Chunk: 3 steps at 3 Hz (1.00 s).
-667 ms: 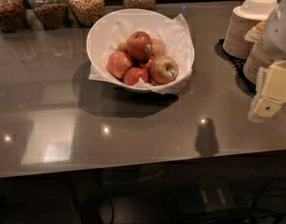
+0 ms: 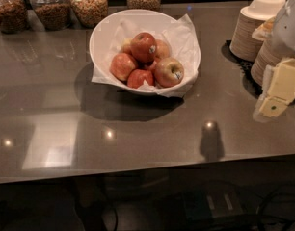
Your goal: Pick apple from white bowl
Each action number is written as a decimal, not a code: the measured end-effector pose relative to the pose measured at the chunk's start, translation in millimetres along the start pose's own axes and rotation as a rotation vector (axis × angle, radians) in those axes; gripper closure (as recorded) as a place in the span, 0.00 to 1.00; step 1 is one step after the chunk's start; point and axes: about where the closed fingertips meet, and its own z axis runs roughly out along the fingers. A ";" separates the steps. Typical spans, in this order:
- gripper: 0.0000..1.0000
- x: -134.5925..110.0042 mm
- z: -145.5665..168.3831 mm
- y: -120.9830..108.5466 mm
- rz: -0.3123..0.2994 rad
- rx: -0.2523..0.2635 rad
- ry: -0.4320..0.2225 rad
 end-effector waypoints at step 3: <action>0.00 -60.3 25.6 -63.3 0.060 0.064 -0.219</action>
Offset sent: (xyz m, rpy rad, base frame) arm 0.0837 0.0410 0.0042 0.2146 -0.1062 -0.0210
